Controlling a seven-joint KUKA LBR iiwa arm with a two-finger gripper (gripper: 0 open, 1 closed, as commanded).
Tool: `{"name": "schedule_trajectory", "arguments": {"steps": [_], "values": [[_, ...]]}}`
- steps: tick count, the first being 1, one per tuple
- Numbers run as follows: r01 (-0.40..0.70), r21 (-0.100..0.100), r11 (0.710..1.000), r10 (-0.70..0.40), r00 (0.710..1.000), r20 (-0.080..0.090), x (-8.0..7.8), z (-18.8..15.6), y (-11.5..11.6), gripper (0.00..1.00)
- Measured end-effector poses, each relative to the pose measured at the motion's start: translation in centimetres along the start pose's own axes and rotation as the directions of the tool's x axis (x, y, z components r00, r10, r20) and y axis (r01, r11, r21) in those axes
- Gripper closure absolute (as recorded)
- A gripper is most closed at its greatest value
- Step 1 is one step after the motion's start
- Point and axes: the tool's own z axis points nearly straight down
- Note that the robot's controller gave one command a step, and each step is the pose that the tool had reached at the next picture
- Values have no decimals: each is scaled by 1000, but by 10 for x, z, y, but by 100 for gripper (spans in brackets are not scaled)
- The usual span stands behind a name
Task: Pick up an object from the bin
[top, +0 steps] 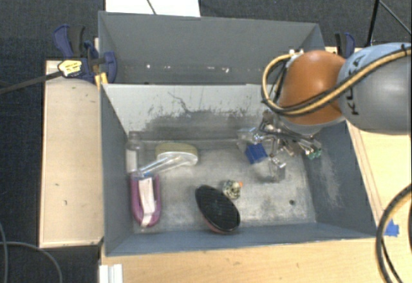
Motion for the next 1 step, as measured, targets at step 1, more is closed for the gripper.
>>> {"name": "schedule_trajectory", "arguments": {"steps": [1], "values": [[2,-1,1000,-2,1000,-1,0,0,1,100]]}}
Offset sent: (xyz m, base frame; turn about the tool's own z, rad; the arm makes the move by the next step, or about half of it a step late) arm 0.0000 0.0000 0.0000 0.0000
